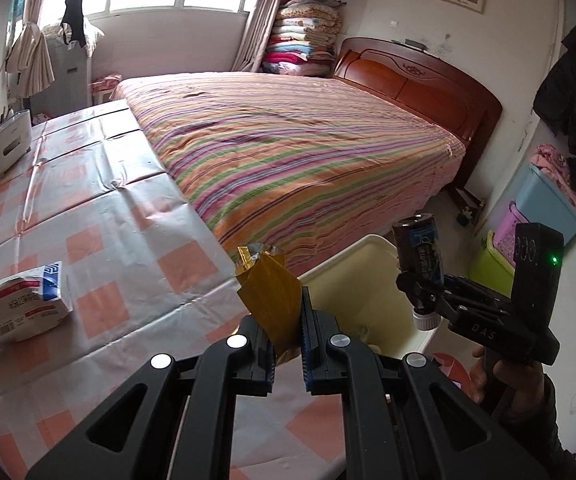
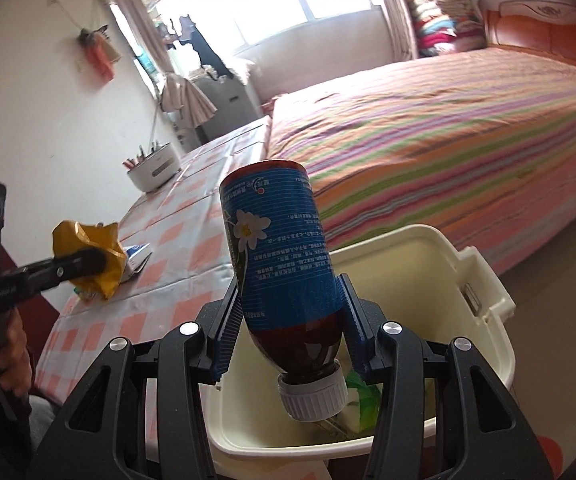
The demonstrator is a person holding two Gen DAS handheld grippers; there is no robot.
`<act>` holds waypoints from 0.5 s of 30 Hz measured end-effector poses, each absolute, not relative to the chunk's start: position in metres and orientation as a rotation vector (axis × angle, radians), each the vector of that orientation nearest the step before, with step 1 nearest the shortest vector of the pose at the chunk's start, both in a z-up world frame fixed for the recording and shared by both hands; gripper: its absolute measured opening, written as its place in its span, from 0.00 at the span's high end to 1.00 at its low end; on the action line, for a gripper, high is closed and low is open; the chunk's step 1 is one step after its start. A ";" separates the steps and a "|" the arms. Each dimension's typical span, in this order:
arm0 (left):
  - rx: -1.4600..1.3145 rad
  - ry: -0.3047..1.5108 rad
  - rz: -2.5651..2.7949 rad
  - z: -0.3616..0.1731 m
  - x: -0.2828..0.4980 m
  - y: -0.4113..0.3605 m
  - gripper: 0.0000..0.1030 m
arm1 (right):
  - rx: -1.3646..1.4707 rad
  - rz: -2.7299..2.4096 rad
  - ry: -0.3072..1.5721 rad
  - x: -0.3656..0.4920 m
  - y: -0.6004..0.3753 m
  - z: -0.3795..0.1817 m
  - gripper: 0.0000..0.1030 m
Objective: Collect trash
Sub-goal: 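Carry the blue bottle and yellow wrapper over the cream bin, then open both tools to drop bottle and wrapper into the bin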
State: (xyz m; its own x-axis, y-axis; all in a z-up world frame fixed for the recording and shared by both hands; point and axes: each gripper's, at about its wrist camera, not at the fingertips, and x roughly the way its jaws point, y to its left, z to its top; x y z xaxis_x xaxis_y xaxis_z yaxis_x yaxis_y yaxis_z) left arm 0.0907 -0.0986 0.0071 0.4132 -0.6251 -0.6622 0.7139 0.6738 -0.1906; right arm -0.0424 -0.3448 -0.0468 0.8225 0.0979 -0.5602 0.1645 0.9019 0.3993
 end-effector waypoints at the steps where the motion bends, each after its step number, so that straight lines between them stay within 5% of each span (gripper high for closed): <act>1: 0.136 0.775 -0.853 0.006 0.088 -0.104 0.91 | 0.466 -0.046 0.611 -0.042 -0.347 -0.048 0.55; 15: 0.196 0.821 -0.926 -0.011 0.071 -0.154 0.91 | 0.610 -0.078 0.507 -0.055 -0.363 -0.032 0.43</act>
State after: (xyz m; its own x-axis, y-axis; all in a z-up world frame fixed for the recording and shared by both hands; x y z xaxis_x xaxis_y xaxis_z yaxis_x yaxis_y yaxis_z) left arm 0.0713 -0.1535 -0.0107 0.3288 -0.6316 -0.7022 0.7727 0.6073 -0.1845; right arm -0.0551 -0.3632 -0.0321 0.8753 0.0764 -0.4776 0.2169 0.8205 0.5289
